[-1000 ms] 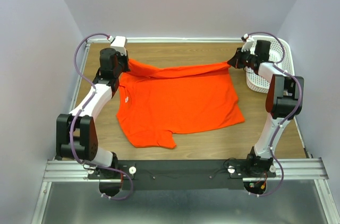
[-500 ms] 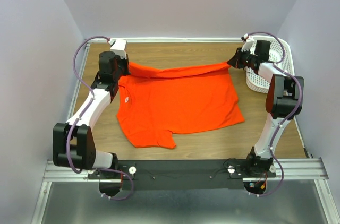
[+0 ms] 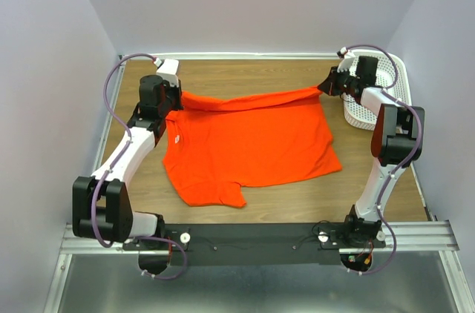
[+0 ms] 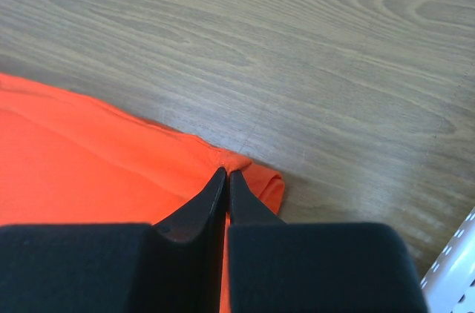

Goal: Fold and stack the t-shirts

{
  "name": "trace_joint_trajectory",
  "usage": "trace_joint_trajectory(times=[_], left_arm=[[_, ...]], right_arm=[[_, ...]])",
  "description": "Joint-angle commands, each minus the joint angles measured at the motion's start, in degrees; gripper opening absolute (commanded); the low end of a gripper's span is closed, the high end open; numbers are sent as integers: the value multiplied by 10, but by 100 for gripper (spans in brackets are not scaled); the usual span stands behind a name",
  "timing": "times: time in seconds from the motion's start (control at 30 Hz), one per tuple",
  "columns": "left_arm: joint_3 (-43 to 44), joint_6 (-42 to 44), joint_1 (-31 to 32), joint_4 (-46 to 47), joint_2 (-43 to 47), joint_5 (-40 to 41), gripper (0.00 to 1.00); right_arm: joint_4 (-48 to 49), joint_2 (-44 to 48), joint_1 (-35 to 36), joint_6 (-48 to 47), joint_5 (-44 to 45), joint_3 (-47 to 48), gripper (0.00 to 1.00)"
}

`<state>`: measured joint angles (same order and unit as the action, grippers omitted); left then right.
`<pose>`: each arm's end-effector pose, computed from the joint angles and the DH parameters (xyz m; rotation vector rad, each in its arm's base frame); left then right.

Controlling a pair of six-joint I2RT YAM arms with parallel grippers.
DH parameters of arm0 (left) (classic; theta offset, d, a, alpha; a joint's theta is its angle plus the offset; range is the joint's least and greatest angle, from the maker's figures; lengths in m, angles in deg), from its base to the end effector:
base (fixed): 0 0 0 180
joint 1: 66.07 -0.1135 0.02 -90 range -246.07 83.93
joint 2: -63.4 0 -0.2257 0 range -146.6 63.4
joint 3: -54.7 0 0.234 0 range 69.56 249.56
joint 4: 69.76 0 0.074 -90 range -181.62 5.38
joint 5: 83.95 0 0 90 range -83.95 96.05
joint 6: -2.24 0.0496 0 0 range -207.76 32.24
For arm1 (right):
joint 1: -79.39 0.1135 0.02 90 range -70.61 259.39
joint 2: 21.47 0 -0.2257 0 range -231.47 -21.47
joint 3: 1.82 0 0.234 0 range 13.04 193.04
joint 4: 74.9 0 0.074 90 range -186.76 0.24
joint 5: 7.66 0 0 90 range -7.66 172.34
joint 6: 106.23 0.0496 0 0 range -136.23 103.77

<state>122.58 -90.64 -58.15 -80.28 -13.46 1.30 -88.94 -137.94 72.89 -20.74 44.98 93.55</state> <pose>0.3126 -0.0476 0.2556 0.1402 1.9101 -0.2064 0.4323 -0.0190 0.1660 -0.3269 2.0741 0.5930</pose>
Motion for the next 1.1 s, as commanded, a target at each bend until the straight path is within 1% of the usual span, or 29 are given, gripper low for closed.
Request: trace_joint_trajectory(times=[0.0,0.23,0.27,0.43,0.47,0.53,0.57,0.6,0.7,0.73,0.77,0.83,0.97,1.07], left_arm=[[-12,8,3,-9,23,-14,0],[-20,8,9,-15,33,-25,0],[-23,9,9,-15,35,-26,0],[-29,10,11,-19,43,-28,0],[-31,11,12,-21,44,-28,0],[-33,14,12,-23,49,-28,0],[-34,14,12,-23,51,-29,0],[-36,16,12,-23,53,-32,0],[-40,16,13,-24,58,-38,0],[-41,16,14,-24,59,-40,0],[-41,17,14,-24,60,-45,0],[-41,19,18,-24,59,-51,0],[-41,22,24,-26,60,-53,0],[-43,23,25,-30,68,-53,0]], right_arm=[[14,11,-6,-8,1,-11,11],[14,29,-6,-23,2,-32,12],[14,37,-6,-25,4,-35,15],[14,76,-6,-53,7,-69,18],[14,86,-7,-58,14,-85,21],[13,119,-8,-71,29,-105,22],[12,131,-8,-76,33,-119,27],[12,143,-9,-94,39,-144,39],[-2,221,-11,-141,57,-203,42],[-1,236,-11,-153,60,-218,46],[-2,249,-11,-162,64,-228,53],[-6,258,-11,-166,68,-233,55],[-60,236,-11,-147,51,-189,58],[-84,206,-11,-130,18,-154,65]])
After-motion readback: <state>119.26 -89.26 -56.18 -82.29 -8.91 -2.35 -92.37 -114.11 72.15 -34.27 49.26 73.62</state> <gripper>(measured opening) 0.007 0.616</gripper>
